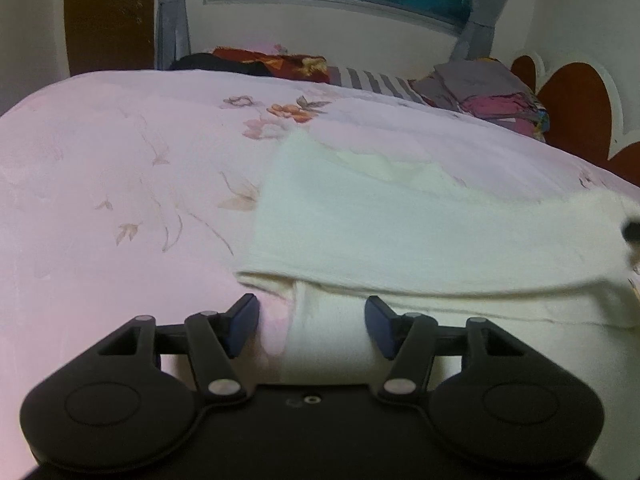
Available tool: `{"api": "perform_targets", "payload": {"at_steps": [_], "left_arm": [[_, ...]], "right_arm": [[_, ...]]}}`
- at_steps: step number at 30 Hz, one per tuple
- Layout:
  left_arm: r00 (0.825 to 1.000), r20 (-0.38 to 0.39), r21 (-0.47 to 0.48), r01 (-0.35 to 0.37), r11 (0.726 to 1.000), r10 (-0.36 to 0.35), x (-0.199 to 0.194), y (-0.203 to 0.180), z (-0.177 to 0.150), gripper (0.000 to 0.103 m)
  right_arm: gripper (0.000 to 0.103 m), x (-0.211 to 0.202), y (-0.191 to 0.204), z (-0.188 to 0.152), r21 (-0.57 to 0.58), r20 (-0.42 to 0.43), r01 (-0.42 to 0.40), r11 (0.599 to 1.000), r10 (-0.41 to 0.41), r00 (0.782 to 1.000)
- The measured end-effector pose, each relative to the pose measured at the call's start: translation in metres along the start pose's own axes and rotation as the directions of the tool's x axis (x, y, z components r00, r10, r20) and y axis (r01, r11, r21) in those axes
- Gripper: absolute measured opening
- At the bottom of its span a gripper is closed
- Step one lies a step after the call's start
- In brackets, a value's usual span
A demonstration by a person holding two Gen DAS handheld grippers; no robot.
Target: Fold small clothes
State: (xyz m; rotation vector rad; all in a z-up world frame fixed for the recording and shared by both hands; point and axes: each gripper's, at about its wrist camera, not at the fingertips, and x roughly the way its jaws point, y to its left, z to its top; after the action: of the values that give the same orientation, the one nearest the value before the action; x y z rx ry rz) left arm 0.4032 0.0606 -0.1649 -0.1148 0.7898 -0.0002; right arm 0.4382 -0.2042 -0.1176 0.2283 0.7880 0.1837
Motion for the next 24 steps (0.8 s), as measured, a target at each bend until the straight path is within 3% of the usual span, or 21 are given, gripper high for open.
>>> {"api": "perform_targets", "payload": {"at_steps": [5,6,8,10,14,17,20,21,24], "left_arm": [[0.999,0.028,-0.015,-0.022,1.000,0.023,0.005,0.006,0.004,0.037],[0.999,0.031,-0.015,-0.021,1.000,0.021,0.005,0.007,0.004,0.036],[0.999,0.040,0.001,-0.016,1.000,0.016,0.006,0.006,0.004,0.022],[0.999,0.046,0.001,-0.015,1.000,0.015,0.006,0.005,0.004,0.018],[0.999,0.048,0.003,-0.015,1.000,0.015,0.006,0.005,0.003,0.017],[0.999,0.039,0.025,-0.013,1.000,0.012,0.005,0.006,0.004,0.017],[1.000,0.030,0.041,-0.005,0.999,0.004,-0.001,0.006,0.006,0.016],[1.000,0.031,0.036,0.004,0.999,-0.005,-0.006,0.007,0.007,0.016],[0.997,0.065,0.040,0.029,0.999,-0.031,-0.024,0.006,0.009,0.016]], "right_arm": [[0.009,0.015,-0.040,-0.013,0.048,-0.092,0.050,0.998,-0.046,0.995],[0.009,0.018,-0.046,-0.016,0.056,-0.102,0.060,0.997,-0.054,0.993],[0.009,0.021,-0.055,-0.021,0.055,-0.116,0.073,0.996,-0.066,0.991],[0.009,0.023,-0.058,-0.023,0.037,-0.120,0.085,0.996,-0.080,0.990],[0.009,0.021,-0.063,-0.031,-0.012,-0.083,0.147,0.989,-0.147,0.986],[0.010,0.023,-0.067,-0.036,-0.036,-0.102,0.170,0.985,-0.173,0.980],[0.017,0.017,-0.075,-0.035,-0.042,-0.067,0.274,0.961,-0.276,0.959],[0.025,0.013,-0.080,-0.034,-0.017,-0.058,0.278,0.960,-0.279,0.959],[0.028,0.002,-0.088,-0.030,0.039,-0.026,0.253,0.967,-0.253,0.967]]}}
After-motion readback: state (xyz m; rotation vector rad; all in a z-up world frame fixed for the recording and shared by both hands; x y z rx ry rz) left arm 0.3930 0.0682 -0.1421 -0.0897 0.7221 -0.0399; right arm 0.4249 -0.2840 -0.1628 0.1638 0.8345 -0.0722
